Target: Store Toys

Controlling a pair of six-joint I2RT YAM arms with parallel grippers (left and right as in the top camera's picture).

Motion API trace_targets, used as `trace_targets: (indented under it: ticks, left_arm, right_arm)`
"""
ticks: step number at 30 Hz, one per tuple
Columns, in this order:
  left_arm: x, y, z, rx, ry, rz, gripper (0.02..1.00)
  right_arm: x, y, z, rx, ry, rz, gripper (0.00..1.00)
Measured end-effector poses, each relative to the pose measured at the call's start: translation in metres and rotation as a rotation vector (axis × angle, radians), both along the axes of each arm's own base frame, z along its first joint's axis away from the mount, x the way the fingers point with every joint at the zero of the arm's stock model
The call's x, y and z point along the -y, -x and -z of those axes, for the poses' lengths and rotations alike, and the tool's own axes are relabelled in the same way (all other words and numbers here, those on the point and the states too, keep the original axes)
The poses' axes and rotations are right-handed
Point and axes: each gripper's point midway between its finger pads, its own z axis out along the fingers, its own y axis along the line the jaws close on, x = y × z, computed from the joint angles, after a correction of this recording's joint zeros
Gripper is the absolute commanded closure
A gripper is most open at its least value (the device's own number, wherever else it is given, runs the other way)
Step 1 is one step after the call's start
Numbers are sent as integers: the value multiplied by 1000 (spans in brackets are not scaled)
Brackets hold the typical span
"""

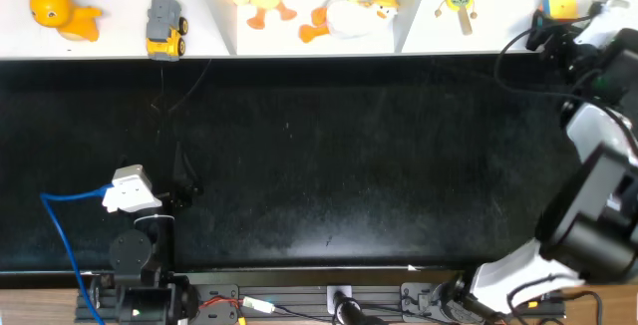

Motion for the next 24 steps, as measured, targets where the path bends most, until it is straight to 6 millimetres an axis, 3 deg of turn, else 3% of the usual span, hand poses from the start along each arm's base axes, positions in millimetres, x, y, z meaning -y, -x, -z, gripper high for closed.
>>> trace_targets:
  ticks: [4, 8, 12, 15, 19, 24]
  left_arm:
    - [0, 0, 0, 0, 0, 0, 20]
    - [0, 0, 0, 2, 0, 0, 20]
    - [0, 0, 0, 2, 0, 0, 20]
    - [0, 0, 0, 2, 0, 0, 20]
    - [0, 0, 0, 2, 0, 0, 20]
    - [0, 0, 0, 2, 0, 0, 20]
  right_arm:
    - [-2, 31, -40, -58, 2, 78, 5]
    - [-17, 75, -74, -125, -7, 136, 5]
    - [-41, 112, -86, -211, -19, 136, 5]
    - [-64, 127, -89, -252, 4, 76, 7]
    - [-114, 136, -97, -261, 53, -104, 5]
    - [-198, 146, -111, -229, 112, -362, 5]
